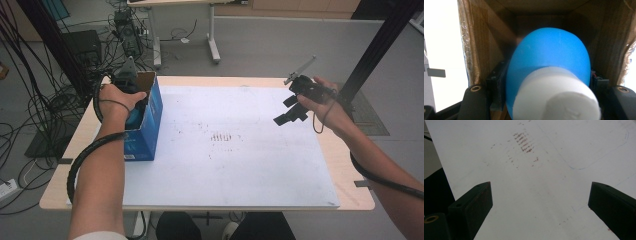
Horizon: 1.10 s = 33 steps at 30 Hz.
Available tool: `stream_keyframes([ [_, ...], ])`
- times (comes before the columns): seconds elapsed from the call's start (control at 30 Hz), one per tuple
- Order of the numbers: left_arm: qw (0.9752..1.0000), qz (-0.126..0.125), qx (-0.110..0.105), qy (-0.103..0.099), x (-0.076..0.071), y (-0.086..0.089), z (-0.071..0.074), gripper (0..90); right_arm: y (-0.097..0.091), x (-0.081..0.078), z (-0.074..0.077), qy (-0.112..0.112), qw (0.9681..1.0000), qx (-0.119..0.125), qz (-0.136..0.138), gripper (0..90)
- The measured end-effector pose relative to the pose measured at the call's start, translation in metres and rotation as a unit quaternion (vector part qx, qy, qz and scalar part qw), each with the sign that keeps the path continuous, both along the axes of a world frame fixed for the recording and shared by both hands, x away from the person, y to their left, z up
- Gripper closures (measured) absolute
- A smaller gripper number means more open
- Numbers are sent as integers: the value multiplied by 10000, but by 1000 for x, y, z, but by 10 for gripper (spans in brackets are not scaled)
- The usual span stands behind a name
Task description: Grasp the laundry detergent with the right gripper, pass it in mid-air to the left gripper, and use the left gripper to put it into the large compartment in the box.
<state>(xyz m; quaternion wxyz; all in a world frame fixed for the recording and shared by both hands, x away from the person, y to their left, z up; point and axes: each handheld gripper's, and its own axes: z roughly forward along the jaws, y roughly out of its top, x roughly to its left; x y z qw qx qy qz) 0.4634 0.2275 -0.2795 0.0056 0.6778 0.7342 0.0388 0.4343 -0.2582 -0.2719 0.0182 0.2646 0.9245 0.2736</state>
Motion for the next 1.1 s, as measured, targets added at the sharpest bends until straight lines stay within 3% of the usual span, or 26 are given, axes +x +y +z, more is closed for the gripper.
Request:
stream_keyframes([
  [1.1,10000,-49,33,-13,0,-3,0,350,2,0,5,-39,10000,19,28,56],
])
